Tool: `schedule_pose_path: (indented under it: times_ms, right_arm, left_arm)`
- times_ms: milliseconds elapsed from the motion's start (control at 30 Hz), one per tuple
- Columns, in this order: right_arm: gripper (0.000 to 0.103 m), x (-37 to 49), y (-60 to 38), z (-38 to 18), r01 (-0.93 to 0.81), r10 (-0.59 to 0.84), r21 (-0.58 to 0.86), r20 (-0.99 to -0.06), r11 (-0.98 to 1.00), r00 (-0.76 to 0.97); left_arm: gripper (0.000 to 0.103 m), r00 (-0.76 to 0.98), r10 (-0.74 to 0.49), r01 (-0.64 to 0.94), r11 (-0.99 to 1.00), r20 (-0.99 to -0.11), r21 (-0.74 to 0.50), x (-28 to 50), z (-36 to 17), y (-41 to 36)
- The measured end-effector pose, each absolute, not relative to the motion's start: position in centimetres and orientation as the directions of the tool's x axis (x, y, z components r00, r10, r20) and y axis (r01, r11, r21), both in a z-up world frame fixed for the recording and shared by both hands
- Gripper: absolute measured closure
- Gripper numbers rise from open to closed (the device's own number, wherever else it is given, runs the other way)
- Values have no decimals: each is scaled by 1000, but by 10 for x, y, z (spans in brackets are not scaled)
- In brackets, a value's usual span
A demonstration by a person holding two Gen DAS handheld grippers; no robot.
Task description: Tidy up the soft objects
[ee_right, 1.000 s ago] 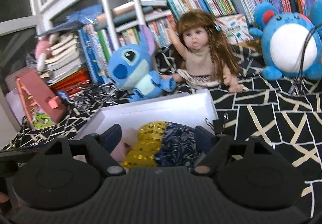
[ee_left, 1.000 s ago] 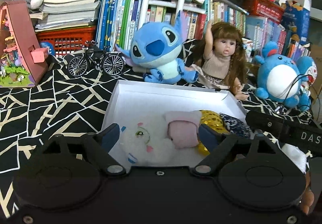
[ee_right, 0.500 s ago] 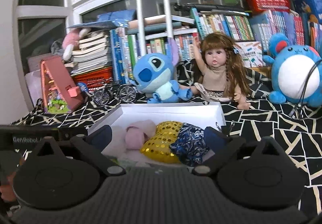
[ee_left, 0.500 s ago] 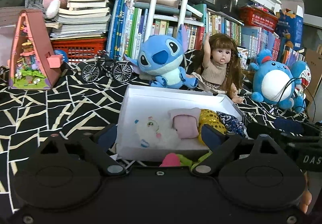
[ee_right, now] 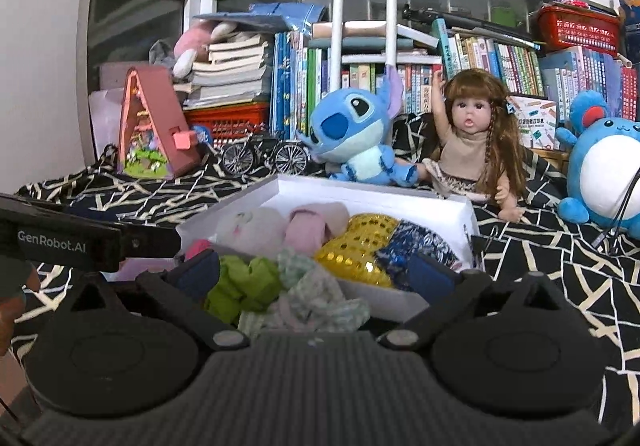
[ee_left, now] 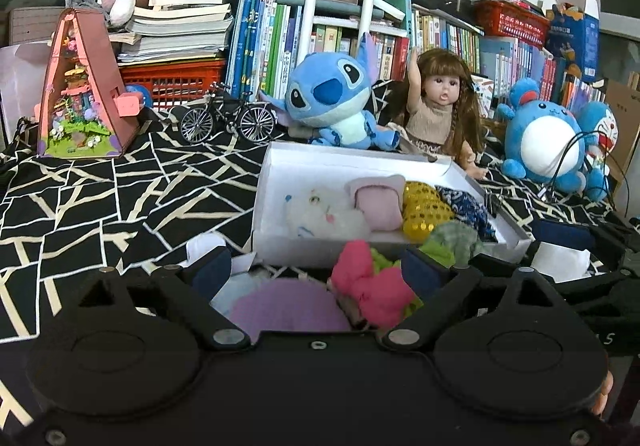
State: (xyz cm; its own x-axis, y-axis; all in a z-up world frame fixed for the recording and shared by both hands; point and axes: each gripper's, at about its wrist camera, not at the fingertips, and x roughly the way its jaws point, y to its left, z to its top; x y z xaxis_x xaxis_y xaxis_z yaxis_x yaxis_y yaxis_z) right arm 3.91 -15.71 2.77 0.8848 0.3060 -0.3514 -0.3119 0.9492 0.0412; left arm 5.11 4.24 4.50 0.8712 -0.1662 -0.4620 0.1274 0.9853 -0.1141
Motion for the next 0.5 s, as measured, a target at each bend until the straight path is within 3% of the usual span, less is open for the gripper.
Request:
schedule_pose_path:
  times_ms: [500]
  right_arm:
    - [0, 37, -146, 8, -328, 308, 22, -405, 944, 861]
  left_arm:
    - [12, 861, -151, 131, 989, -486, -75, 31, 30, 50]
